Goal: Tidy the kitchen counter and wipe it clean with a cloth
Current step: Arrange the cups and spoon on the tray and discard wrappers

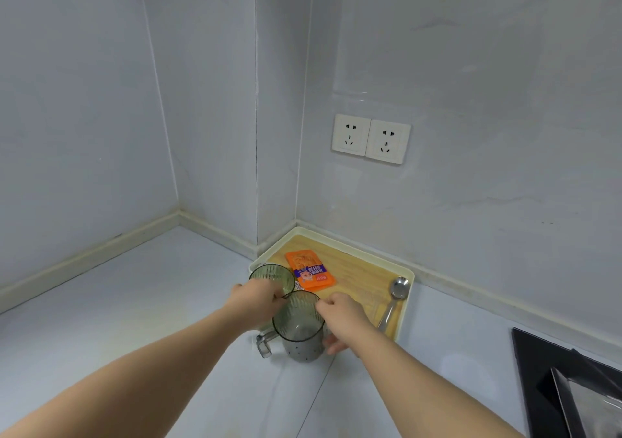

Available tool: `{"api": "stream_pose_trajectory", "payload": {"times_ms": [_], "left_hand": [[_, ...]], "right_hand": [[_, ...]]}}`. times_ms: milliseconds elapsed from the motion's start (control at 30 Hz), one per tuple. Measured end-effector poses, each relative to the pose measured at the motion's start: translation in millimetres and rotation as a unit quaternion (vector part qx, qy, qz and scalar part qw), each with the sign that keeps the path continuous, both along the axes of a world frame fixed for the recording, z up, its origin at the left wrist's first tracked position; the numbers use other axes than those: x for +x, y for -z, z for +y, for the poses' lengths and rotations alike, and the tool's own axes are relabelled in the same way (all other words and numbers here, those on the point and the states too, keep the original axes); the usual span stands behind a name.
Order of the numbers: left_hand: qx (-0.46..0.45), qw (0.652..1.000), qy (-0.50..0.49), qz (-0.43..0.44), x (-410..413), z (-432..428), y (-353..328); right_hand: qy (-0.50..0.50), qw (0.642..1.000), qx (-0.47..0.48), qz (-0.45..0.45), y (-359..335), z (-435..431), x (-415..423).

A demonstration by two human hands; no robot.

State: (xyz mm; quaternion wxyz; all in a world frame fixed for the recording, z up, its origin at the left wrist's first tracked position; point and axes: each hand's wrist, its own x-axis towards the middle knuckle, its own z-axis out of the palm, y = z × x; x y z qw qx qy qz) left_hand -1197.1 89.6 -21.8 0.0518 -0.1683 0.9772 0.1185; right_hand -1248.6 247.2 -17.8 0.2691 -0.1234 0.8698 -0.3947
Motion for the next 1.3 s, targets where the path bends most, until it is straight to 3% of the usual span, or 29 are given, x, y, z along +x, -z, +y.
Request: {"api": "stream_pose_trajectory", "payload": {"times_ms": [267,400,633,733,867,1067,1300], "left_hand": [[0.073,0.997,-0.028,-0.01,6.4,-2.0,-4.3],[-0.017,1.0,0.002,-0.021,5.5,-8.8,3.6],[-0.011,0.997,0.027,0.071,-2.0,-3.0,1.8],[0.02,0.99,0.025,0.138,-8.4,1.9,-14.4],[0.062,0.978,0.019,0.199,-33.9,4.5,-35.0],[0.077,0.976,0.029,0.202,-94.9,10.2,-49.0],[0.069,0.979,0.073,0.175,-173.6,13.9,-20.0]], "right_hand": [[0.075,0.996,-0.044,0.0,13.4,1.9,-4.8],[0.099,0.993,-0.064,-0.028,17.8,0.9,-6.3],[0.08,0.995,-0.034,0.055,13.2,2.2,-14.7],[0.117,0.988,-0.052,0.092,3.4,9.4,-27.8],[0.17,0.973,-0.094,0.125,-16.0,18.7,-53.2],[0.206,0.96,-0.097,0.16,-30.9,31.3,-103.1],[0.212,0.964,-0.056,0.151,-10.1,31.6,-171.7]]}}
